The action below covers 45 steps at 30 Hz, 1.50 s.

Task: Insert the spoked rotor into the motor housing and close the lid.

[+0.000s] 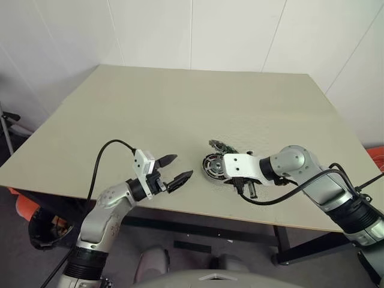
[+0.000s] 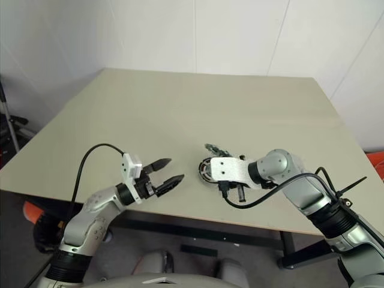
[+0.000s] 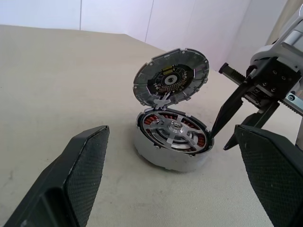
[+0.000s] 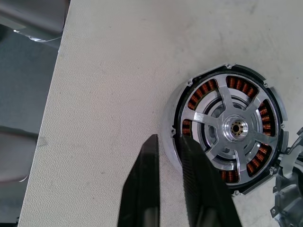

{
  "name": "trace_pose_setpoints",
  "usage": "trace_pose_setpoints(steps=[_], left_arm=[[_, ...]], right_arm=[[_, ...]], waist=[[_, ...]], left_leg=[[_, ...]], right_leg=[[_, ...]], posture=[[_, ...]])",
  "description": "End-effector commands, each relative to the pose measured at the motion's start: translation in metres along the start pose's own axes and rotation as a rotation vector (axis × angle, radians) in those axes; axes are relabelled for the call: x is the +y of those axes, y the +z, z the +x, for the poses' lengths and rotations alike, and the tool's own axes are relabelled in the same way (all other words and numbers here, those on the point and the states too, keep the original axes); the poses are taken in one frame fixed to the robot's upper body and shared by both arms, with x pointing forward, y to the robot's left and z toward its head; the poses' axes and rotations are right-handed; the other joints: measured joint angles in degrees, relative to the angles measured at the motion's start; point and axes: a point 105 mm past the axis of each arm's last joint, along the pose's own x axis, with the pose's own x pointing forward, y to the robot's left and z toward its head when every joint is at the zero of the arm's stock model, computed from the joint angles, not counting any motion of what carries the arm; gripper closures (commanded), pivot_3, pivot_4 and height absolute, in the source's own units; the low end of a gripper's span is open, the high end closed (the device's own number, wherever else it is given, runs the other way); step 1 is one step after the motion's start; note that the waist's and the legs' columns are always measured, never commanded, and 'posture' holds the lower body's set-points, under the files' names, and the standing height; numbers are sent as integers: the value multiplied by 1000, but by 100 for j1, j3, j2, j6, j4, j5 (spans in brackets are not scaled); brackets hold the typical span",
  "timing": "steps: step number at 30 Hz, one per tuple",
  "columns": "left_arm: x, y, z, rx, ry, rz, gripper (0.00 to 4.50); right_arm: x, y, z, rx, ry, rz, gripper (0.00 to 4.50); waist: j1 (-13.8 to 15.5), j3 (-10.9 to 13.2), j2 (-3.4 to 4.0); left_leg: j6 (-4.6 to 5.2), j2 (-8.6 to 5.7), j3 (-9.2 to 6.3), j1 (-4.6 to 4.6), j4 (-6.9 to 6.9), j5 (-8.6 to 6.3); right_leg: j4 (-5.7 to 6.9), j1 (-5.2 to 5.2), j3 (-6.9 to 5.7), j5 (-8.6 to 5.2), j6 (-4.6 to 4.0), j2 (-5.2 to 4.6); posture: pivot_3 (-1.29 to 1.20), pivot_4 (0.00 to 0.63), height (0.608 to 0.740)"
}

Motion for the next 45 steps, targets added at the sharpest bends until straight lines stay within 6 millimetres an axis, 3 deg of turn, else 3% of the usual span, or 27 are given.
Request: trace_pose_setpoints(steps=[1, 2, 23, 30, 38, 45], left_arm=[[-3, 12, 1, -38, -11, 39, 0], [-3, 12, 1, -38, -11, 39, 0], [-2, 11, -1, -35, -1, 40, 0], [-2, 10, 1, -37, 1, 40, 0], [0, 8, 1, -37, 2, 40, 0], [0, 8, -3, -38, 0, 41, 0]], right_arm=[[-13, 10, -7, -20, -77, -57, 2518], [-14, 9, -7, -18, -75, -59, 2230], [-22, -2, 3, 4, -49, -63, 2230], [-22, -2, 3, 1, -46, -66, 4456], [-20, 0, 2, -1, -48, -61, 4456], [-23, 39, -6, -141, -152, 279, 4456]], waist=[[-26, 0, 0], [-36, 0, 0], [-123, 0, 0], [-127, 0, 0], [-125, 0, -1], [-126, 1, 1]], left_leg=[[0, 0, 0, 0, 0, 0], [-1, 0, 0, 0, 0, 0], [0, 0, 0, -1, 1, 0], [0, 0, 0, 1, 1, 0], [0, 0, 0, -1, 3, 0], [1, 1, 1, -9, -1, 0]], right_leg=[[0, 0, 0, 0, 0, 0], [0, 0, 0, 0, 0, 0], [0, 1, -1, 1, -2, 0], [0, 1, 0, 2, -3, 0], [1, 0, -1, 3, -4, 0], [6, -12, -1, 5, -8, 1]], posture=[[0, 0, 740], [0, 0, 740], [0, 0, 740], [0, 0, 740], [0, 0, 740], [0, 0, 740]])
